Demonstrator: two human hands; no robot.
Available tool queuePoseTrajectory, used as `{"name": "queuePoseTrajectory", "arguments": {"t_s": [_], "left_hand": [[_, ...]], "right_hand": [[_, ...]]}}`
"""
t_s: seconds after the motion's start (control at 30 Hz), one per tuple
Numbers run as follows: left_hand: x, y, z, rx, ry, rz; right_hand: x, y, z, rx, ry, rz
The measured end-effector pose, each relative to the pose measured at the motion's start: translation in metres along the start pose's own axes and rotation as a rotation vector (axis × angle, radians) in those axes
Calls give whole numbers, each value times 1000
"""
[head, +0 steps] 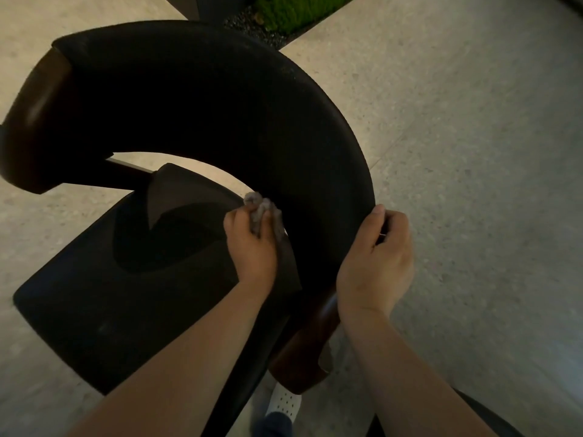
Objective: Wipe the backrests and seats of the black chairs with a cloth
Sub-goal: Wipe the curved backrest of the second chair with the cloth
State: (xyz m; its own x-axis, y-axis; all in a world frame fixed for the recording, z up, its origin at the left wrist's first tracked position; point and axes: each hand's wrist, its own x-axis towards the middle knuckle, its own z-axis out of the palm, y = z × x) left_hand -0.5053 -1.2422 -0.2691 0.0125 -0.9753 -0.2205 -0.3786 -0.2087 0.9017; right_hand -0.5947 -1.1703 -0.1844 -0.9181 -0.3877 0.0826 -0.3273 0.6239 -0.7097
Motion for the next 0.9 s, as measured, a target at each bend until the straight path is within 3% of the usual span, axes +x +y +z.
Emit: {"name": "queuePoseTrajectory", "arguments": {"t_s": [0.1, 0.17, 0.3, 0.4, 0.43, 0.5, 0.53, 0.67, 0.9], "left_hand": [[-15, 10, 7, 4, -31, 159], [-18, 8, 11, 20, -39, 161], [-10, -14, 10, 45, -94, 31], [0, -42, 2, 18, -131, -172], [2, -49, -3, 123, -87, -136], [1, -45, -9, 208, -72, -233], [1, -36, -10, 265, -105, -120], [-5, -8, 0, 20, -89, 84], [14, 1, -4, 19, -243, -117]], "right_hand": [[1, 1, 0, 0, 14, -6], [1, 1, 0, -7, 16, -4], [1, 1, 0, 1, 11, -10], [1, 1, 0, -4, 12, -15], [0, 1, 0, -6, 12, -18], [0, 1, 1, -7, 18, -23], [0, 1, 1, -7, 22, -25], [1, 2, 1, -33, 15, -20], [1, 1, 1, -65, 27, -31]]}}
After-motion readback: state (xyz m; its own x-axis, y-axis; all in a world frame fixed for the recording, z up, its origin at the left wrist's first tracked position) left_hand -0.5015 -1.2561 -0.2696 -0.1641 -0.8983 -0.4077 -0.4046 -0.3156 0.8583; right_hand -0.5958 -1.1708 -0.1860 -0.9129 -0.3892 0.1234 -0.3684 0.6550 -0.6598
